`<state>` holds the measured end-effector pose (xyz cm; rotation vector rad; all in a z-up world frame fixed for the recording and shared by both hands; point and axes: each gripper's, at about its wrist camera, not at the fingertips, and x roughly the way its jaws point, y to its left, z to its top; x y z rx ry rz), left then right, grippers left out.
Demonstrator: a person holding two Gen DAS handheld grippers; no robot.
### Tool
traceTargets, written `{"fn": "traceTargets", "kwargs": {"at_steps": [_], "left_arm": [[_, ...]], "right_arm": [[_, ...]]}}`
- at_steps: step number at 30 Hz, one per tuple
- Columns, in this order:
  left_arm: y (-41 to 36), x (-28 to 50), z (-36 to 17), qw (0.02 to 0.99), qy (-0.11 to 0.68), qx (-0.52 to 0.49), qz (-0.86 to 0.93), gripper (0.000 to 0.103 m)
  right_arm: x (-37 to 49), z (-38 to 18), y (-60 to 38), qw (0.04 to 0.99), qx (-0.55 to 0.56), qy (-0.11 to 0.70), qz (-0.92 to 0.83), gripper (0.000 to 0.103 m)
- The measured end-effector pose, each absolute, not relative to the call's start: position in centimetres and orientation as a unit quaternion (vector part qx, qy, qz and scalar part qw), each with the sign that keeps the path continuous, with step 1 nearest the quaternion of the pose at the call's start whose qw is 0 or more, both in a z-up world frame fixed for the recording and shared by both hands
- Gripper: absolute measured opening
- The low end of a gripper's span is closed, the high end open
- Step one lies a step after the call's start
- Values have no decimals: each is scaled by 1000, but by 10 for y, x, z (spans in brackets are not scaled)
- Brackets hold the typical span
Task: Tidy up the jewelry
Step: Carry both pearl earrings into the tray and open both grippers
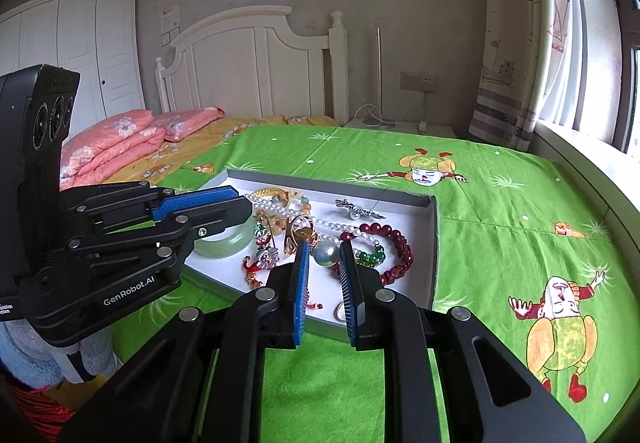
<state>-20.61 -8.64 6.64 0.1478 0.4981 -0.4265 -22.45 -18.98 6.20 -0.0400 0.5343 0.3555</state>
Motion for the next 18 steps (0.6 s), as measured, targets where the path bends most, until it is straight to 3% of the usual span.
{"fn": "traceTargets", "kwargs": {"at_steps": [18], "left_arm": [[-100,-181,36,932,277,49,-228,13]], "right_arm": [[-205,40,-201,947,-5,283,153,18]]}}
